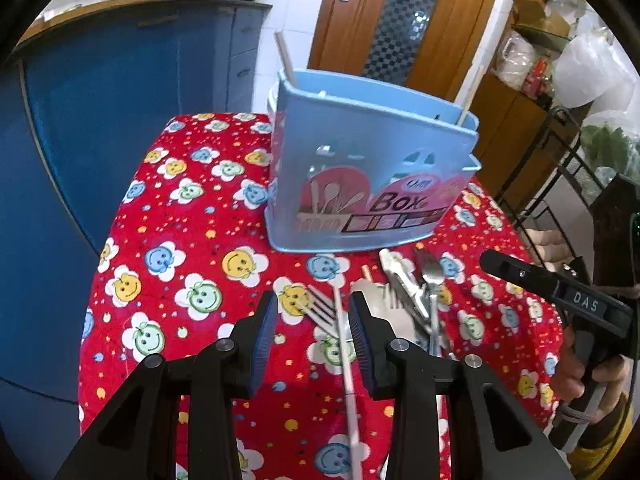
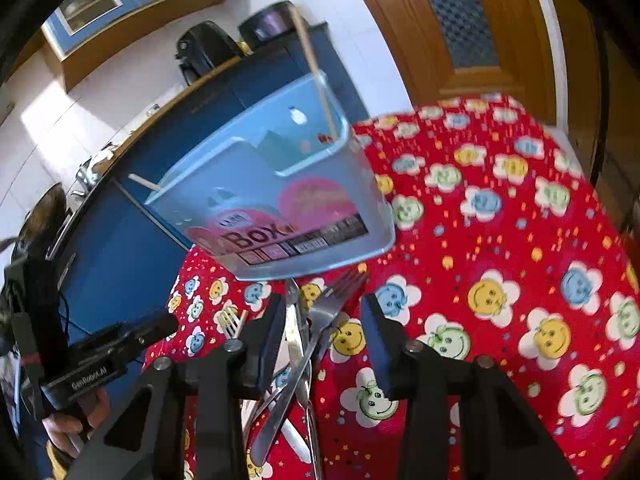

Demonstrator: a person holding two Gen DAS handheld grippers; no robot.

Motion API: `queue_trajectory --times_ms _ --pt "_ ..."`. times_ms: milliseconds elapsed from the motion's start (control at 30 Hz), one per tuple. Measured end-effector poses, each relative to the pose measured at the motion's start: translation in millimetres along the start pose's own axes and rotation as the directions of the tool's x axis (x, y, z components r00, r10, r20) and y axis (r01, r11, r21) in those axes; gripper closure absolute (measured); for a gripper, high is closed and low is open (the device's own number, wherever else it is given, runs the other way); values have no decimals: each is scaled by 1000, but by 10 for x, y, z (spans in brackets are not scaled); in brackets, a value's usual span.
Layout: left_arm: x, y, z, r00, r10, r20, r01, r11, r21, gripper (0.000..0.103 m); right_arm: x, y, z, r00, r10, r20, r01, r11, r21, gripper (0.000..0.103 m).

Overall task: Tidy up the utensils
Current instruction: 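Move both tools back down to the utensil pile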

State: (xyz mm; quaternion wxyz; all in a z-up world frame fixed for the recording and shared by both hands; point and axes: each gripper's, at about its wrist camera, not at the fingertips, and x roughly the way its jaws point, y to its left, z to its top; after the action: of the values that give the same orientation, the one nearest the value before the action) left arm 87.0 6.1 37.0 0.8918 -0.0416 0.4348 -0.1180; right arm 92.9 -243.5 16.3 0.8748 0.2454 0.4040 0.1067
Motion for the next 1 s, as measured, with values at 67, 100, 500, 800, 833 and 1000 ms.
queue_trajectory --times_ms 67,100,500,800,833,1000 --pt "30 24 -12 1000 13 -8 -13 1000 -6 66 65 -58 -8 1000 9 -24 -8 999 37 64" --pt "49 36 -22 1000 17 -14 -17 1000 -10 66 103 -92 -11 999 18 -37 -16 998 61 65" --pt "231 128 -113 998 35 -59 -37 998 -41 66 452 -332 11 985 107 -132 -78 975 209 70" --pt "281 151 -109 998 27 -65 -30 998 -48 66 627 -340 125 980 138 -143 -101 965 242 76" --pt "288 153 -112 997 25 -67 -28 998 -49 66 655 -329 147 980 134 -145 -97 967 237 78" --pt "308 167 -116 997 24 -73 -28 998 -51 66 729 -293 171 979 153 -131 -121 967 226 86"
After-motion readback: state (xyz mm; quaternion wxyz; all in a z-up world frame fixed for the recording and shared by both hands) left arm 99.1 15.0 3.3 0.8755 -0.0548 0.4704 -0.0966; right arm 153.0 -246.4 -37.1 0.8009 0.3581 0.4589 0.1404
